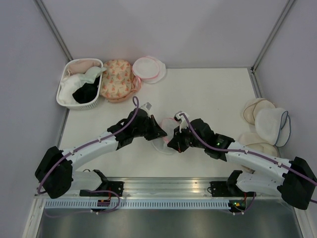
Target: Unzip the laundry bag and remove the bra
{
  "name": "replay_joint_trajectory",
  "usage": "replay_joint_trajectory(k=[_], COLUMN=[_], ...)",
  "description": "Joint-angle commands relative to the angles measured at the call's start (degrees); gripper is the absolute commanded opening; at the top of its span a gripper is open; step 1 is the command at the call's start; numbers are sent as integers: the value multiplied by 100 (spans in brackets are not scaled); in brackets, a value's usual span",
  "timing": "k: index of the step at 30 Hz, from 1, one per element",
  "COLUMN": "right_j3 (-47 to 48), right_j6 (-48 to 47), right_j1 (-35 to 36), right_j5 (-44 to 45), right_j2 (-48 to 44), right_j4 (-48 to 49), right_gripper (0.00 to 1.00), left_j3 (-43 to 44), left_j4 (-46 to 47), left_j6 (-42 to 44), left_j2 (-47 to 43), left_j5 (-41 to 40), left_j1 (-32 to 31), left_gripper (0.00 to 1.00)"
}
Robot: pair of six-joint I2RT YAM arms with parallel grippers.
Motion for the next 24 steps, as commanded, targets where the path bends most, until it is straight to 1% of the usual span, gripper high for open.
replay_joint_trajectory(k=[1, 3, 4, 5, 7, 10, 11, 12, 13, 15, 18, 20, 24], right_j3=[43, -70, -132, -280, -422, -537, -493, -441, -396, -291, -229, -98, 70], right_j6=[-76, -41, 11, 55, 231, 468, 547, 661, 810, 838, 829, 838, 777], right_j1=[26, 227, 315, 490, 579, 580, 580, 580, 580, 554, 466, 421, 421], right_j5=[-158, 35, 341, 448, 651, 1588, 2332, 2687, 3030, 3471, 3613, 3683, 3623], right_j2=[-100, -30, -3, 14, 67, 137, 164, 295, 366, 611, 918, 1060, 903], right_j4=[-221, -466, -520, -555, -608, -967, -1073, -1222, -1467, -1540, -1251, -1206, -1074], right_gripper=[0, 0, 0, 0, 0, 1, 1, 1, 1, 0, 0, 0, 1], left_j3=[194, 246, 255, 273, 299, 369, 396, 405, 405, 422, 545, 773, 1283], left_j4=[90, 20, 2, -15, -15, -24, -33, -51, -51, -42, -25, -16, -16], left_j6=[66, 144, 171, 180, 250, 338, 364, 400, 417, 479, 610, 803, 1199], left_j2=[-96, -140, -158, -184, -193, -176, -158, -158, -149, -123, 43, 202, 729], left_j5=[-477, -459, -416, -380, -206, 6, 50, 94, 173, 270, 585, 779, 1087], left_j1=[140, 298, 351, 421, 588, 729, 747, 791, 808, 870, 931, 993, 1116], left_gripper=[2, 2, 2, 2, 2, 2, 2, 2, 2, 2, 2, 2, 2])
